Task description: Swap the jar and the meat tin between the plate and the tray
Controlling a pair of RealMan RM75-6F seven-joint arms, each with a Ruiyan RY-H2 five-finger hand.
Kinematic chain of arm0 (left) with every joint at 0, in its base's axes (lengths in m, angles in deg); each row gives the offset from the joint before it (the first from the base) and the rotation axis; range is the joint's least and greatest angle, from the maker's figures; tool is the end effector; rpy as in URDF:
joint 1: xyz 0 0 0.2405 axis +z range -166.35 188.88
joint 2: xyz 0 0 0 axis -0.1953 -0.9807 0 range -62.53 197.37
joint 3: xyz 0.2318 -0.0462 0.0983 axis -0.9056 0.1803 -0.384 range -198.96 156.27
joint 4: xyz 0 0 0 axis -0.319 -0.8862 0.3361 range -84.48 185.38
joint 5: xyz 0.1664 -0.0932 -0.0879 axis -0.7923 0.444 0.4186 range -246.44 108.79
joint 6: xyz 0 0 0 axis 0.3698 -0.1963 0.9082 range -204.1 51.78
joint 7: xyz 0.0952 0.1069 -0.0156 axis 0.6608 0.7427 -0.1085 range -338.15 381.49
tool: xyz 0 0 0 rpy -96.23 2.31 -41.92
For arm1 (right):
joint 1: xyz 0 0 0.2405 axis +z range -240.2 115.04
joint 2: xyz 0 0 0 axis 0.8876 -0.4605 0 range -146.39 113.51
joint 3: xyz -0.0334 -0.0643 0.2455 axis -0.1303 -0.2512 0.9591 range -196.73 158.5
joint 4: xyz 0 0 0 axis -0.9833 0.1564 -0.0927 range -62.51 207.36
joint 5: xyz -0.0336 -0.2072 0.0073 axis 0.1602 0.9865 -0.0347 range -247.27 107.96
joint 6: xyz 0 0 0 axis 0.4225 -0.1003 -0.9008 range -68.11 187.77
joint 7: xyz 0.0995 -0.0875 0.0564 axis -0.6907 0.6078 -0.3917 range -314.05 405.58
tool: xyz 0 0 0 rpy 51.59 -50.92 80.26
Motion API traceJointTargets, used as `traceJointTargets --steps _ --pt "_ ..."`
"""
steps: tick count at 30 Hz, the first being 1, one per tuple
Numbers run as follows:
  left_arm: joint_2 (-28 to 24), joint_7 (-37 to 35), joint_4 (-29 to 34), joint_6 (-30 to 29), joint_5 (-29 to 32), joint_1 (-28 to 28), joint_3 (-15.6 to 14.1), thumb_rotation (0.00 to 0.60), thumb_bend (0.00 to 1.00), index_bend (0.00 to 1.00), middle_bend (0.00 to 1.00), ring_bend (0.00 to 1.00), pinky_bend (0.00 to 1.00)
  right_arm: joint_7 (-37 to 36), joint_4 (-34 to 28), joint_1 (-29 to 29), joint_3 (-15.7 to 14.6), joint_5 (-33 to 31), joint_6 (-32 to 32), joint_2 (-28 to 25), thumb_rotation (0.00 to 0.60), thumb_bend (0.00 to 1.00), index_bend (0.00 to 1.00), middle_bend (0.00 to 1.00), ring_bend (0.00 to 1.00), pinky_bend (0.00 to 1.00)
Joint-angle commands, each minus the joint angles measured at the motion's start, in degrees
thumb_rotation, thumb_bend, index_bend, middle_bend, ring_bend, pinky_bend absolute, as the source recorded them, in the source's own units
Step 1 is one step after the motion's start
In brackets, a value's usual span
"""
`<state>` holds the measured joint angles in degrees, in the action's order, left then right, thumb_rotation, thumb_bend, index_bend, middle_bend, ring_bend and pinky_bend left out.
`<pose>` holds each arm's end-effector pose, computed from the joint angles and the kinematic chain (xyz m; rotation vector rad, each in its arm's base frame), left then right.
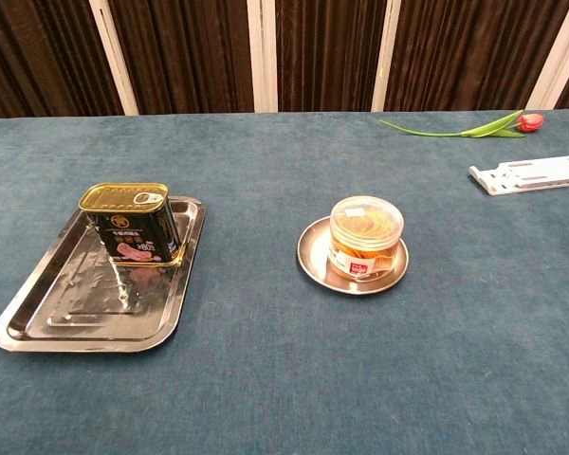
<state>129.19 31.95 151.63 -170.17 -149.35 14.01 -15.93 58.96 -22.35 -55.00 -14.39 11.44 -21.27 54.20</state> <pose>-0.3074 0.1454 0.1900 -1.1519 -0.8297 -0.8027 -0.2934 -0.1997 0.1178 1.4101 -0.8938 0.8236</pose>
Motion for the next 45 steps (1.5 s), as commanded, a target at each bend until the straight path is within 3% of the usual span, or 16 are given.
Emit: traceJointTargets --steps 1,17,24,27,31,36,39,45 --pt "0.4 0.3 -0.6 -0.3 -0.3 -0.2 0.2 0.600 0.13 0.15 0.02 0.00 0.18 0.3 0.4 0.1 0.1 0.1 -0.2 0.4 0.600 0.00 0.00 0.00 0.00 0.00" --pt "1.0 1.4 -0.4 -0.3 -1.1 -0.1 -0.4 0.600 0.13 0.15 0.00 0.00 0.18 -0.8 -0.9 -0.8 0.0 0.6 -1.8 -0.1 0.600 0.00 0.00 0.00 0.00 0.00" --pt "1.5 2.6 0.3 -1.9 -2.2 0.7 -0.9 0.600 0.13 0.14 0.00 0.00 0.18 -3.2 -1.9 -0.3 -0.4 1.2 -0.4 -0.3 0.600 0.00 0.00 0.00 0.00 0.00" --pt "1.8 2.9 0.1 -2.4 -2.0 0.7 -0.4 0.600 0.13 0.14 0.00 0.00 0.18 -2.7 -3.1 2.0 -0.1 0.8 3.3 0.7 0.600 0.00 0.00 0.00 0.00 0.00" --pt "1.9 2.4 -0.1 -2.4 -2.0 0.7 -0.3 0.600 0.13 0.14 0.00 0.00 0.15 -0.1 -6.2 7.0 2.6 -2.8 10.5 0.6 0.600 0.00 0.00 0.00 0.00 0.00" --pt "1.9 2.2 -0.7 -2.0 -1.7 0.4 0.0 0.600 0.13 0.14 0.00 0.00 0.01 5.6 -9.3 14.1 6.2 -10.0 19.5 2.3 0.600 0.00 0.00 0.00 0.00 0.00" --pt "1.5 1.2 -0.7 -1.5 -1.9 0.2 -0.1 0.600 0.13 0.14 0.00 0.00 0.00 8.7 -9.9 18.5 8.1 -16.0 24.1 4.4 0.600 0.00 0.00 0.00 0.00 0.00" --pt "1.2 0.3 -0.9 -1.2 -1.3 0.1 0.2 0.600 0.13 0.14 0.00 0.00 0.00 15.7 -8.7 25.7 10.0 -25.4 27.3 10.1 0.600 0.00 0.00 0.00 0.00 0.00"
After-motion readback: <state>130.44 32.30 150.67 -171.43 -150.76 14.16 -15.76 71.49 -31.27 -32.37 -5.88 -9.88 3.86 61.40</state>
